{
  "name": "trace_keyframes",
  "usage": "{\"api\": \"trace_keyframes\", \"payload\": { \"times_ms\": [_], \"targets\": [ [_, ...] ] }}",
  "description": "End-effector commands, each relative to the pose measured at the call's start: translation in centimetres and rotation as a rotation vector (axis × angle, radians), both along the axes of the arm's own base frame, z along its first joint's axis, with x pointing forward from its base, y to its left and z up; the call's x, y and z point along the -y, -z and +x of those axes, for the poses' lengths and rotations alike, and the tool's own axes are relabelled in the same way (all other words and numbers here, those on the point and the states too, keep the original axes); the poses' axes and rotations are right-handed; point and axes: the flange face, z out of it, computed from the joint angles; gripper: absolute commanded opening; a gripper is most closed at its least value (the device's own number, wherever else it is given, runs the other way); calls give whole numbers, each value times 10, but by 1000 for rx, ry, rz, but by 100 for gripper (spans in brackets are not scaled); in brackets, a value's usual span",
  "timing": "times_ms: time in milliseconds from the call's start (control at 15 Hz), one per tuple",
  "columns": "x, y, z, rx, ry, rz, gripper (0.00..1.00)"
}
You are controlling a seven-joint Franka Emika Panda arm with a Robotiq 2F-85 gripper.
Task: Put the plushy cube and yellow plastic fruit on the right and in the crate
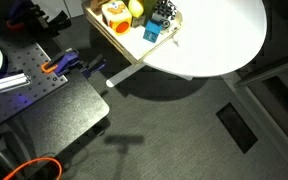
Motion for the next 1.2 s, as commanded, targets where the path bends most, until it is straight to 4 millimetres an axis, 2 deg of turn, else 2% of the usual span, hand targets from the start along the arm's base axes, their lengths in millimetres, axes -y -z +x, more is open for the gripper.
{"api": "trace_keyframes", "payload": {
  "times_ms": [0,600,1133],
  "targets": [
    [-3,-18,-3,46,64,-59,100],
    [-20,-50,-6,131,316,-117,100],
    [-35,-83,-37,110,317,-84,100]
  ]
}}
